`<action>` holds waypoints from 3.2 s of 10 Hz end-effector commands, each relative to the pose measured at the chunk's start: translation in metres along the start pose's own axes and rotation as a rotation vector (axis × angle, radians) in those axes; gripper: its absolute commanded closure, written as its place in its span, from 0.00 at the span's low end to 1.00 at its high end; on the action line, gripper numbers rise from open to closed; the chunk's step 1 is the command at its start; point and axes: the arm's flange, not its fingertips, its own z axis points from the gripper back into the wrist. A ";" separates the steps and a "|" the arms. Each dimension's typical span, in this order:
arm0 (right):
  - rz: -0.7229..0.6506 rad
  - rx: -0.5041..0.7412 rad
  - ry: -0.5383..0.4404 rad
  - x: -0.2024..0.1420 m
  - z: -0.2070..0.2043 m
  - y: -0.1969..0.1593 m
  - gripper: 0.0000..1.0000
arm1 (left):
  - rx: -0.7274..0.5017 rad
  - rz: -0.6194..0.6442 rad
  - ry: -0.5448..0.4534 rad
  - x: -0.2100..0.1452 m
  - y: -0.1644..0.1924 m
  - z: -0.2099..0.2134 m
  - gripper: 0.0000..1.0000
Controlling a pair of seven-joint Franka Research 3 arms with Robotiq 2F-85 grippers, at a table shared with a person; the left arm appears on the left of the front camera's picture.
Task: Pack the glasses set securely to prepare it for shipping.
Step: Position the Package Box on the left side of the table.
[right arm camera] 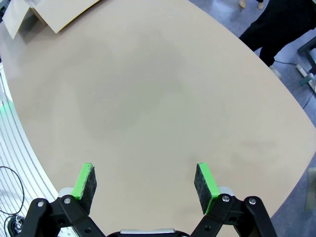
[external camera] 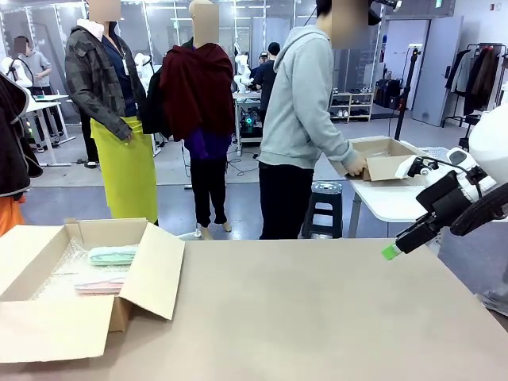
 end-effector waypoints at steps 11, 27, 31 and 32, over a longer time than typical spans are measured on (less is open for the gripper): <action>-0.021 0.001 0.002 0.002 -0.001 0.003 0.00 | 0.375 -0.004 0.024 0.021 -0.023 0.005 0.00; -0.021 0.001 0.002 0.002 -0.001 0.003 0.00 | 0.791 -1.300 0.405 -0.172 -0.347 -0.184 0.00; -0.021 0.001 0.002 0.002 -0.001 0.003 0.00 | 0.837 -1.285 0.499 -0.179 -0.333 -0.217 0.00; -0.021 0.001 0.002 0.002 -0.001 0.003 0.00 | 0.802 -1.318 0.511 -0.185 -0.345 -0.220 0.00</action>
